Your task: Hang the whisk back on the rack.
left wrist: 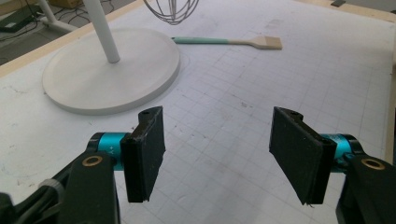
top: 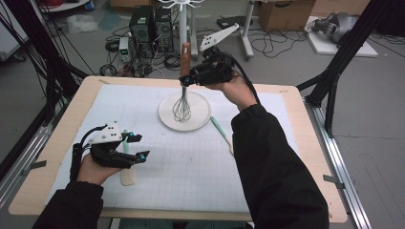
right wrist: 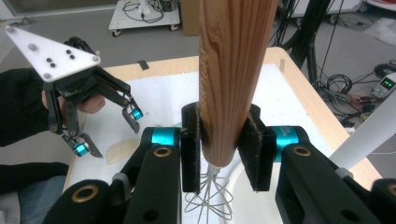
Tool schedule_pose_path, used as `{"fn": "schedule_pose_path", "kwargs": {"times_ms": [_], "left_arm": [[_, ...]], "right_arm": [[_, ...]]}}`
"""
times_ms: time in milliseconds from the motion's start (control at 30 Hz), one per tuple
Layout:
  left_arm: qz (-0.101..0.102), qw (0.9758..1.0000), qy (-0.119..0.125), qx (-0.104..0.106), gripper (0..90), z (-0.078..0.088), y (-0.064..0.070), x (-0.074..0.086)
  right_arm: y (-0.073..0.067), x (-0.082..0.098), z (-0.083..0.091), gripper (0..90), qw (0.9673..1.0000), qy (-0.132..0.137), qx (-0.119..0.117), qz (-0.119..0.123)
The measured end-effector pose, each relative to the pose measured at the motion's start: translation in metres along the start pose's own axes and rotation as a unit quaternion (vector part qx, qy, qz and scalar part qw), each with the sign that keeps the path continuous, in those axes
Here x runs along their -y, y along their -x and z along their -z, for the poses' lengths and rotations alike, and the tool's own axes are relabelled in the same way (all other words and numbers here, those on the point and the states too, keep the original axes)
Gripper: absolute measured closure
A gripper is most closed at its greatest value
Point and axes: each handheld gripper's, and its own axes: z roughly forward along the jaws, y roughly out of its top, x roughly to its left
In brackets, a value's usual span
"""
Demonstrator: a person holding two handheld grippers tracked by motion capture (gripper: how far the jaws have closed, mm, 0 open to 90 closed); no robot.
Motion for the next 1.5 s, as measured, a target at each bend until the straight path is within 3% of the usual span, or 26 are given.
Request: {"fn": "schedule_pose_path", "kwargs": {"times_ms": [467,633,800,1500], "left_arm": [[0.008,0.9999,0.005,-0.004,35.0,0.003,-0.005,0.002],[0.011,0.9998,0.005,-0.015,34.1,0.004,-0.008,0.003],[0.013,0.9997,0.005,-0.019,34.2,0.005,-0.009,0.003],[0.011,0.9998,0.008,-0.015,34.4,0.005,-0.009,0.003]], "right_arm": [[0.027,-0.036,0.0,71.3,1.0,-0.002,0.002,-0.006],[0.038,-0.046,0.002,71.3,0.9999,-0.001,-0.003,-0.015],[0.048,-0.051,0.005,71.3,0.9993,-0.01,-0.001,-0.037],[0.06,-0.059,-0.002,71.2,0.9981,-0.02,0.01,-0.058]]}}
